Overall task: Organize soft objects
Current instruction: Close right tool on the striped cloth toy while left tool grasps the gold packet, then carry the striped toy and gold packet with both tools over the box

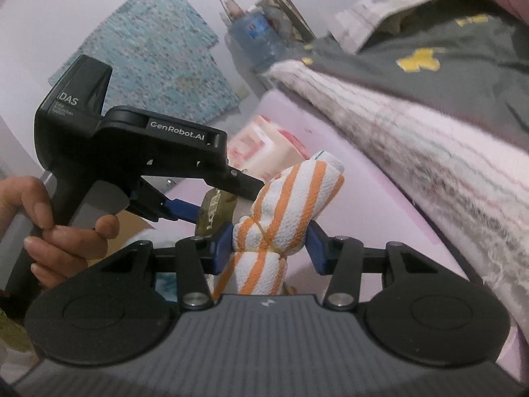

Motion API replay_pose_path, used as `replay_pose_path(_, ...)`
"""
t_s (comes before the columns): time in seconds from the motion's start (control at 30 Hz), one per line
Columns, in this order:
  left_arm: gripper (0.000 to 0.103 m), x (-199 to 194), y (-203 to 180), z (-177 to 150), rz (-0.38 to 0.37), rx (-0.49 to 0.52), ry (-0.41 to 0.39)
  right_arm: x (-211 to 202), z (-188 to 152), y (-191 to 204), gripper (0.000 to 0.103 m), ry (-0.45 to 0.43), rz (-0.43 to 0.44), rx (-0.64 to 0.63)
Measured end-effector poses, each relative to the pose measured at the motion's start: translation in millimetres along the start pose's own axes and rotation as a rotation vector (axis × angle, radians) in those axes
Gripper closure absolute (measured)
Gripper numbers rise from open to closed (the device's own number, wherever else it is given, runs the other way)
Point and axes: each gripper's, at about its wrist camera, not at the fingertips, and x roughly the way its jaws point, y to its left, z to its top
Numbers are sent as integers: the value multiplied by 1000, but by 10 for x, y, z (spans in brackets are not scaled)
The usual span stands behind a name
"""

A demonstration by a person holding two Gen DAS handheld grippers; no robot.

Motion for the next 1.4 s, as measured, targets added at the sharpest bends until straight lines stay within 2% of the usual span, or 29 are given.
replay_pose_path(0.13, 29, -337, 28, -72, -33, -25, -58, -193, 57, 243, 57, -34, 55, -31)
replay_pose_path(0.27, 29, -797, 138, -278, -63, -41, -125, -450, 101, 568, 57, -60, 126, -87)
replay_pose_path(0.43, 28, -1467, 385, -696, -75, -71, -232, -727, 68, 1063, 57, -65, 250, -157)
replay_pose_path(0.6, 28, -2049, 781, -1242, -46, -142, -329, -876, -72, 1605, 57, -20, 380, -224)
replay_pose_path(0.83, 28, -2457, 1458, -2067, 2, -292, -421, -881, -450, 2374, 57, 125, 516, -330)
replay_pose_path(1.07, 28, -2444, 2211, -2636, -16, -449, -467, -555, -805, 2992, 57, 335, 539, -435)
replay_pose_path(1.17, 28, -2438, 2500, -2842, 4, -491, -499, -398, -985, 3243, 57, 433, 527, -500)
replay_pose_path(1.4, 28, -2600, 2995, -3197, 13, -558, -595, 51, -1244, 3888, 56, 574, 479, -899)
